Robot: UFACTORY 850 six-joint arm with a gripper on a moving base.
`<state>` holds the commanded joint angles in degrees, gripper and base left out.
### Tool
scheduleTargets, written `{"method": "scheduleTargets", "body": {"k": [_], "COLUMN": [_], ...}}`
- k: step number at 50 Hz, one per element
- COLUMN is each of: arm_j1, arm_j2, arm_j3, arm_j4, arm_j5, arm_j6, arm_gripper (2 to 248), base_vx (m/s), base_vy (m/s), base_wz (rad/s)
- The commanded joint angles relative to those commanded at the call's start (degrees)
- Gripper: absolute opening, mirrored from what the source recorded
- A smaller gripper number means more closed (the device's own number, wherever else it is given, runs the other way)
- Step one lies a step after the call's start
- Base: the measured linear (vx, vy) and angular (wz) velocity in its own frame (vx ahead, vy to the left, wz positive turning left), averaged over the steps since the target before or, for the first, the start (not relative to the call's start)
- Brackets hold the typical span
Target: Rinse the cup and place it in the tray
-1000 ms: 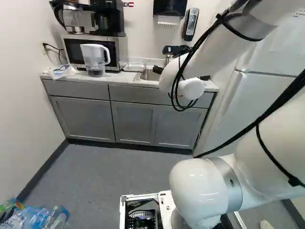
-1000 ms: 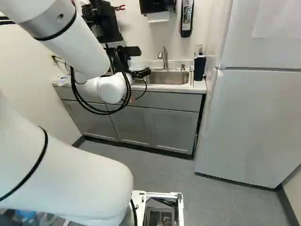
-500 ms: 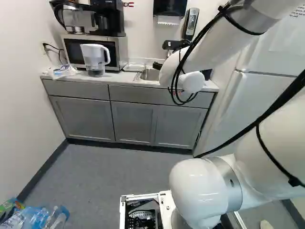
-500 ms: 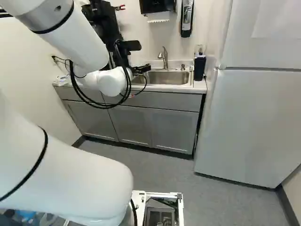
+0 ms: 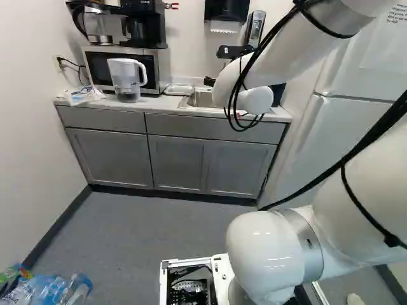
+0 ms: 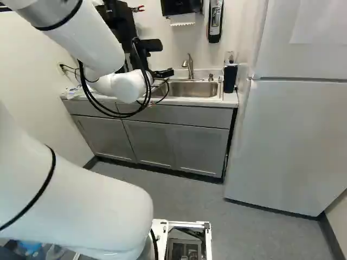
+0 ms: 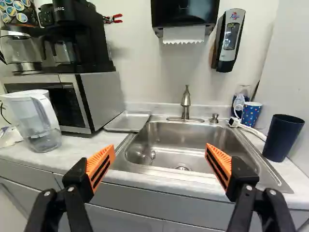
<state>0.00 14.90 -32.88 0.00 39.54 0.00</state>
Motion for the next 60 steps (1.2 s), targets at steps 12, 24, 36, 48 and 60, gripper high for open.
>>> {"method": "scheduleTargets", "body": {"k": [12, 24, 36, 48, 60], "arm_j1": [0.0, 0.0, 0.0, 0.0, 0.0], "arm_j2": [-0.2, -0.45, -0.76, -1.11, -1.38], "arm_j3": [-1.64, -3.32, -5.03, -6.78, -8.45], "arm_j4": [0.0, 0.0, 0.0, 0.0, 0.0], "arm_j5": [-1.43, -2.26, -3.22, -4.56, -6.11], "arm_j6": [0.0, 0.0, 0.0, 0.0, 0.0], "arm_gripper": [247, 247, 247, 247, 247], "base_vx": [0.0, 0.0, 0.0, 0.0, 0.0], "base_vy": [0.0, 0.0, 0.0, 0.0, 0.0], "base_wz": [0.0, 0.0, 0.0, 0.0, 0.0]}}
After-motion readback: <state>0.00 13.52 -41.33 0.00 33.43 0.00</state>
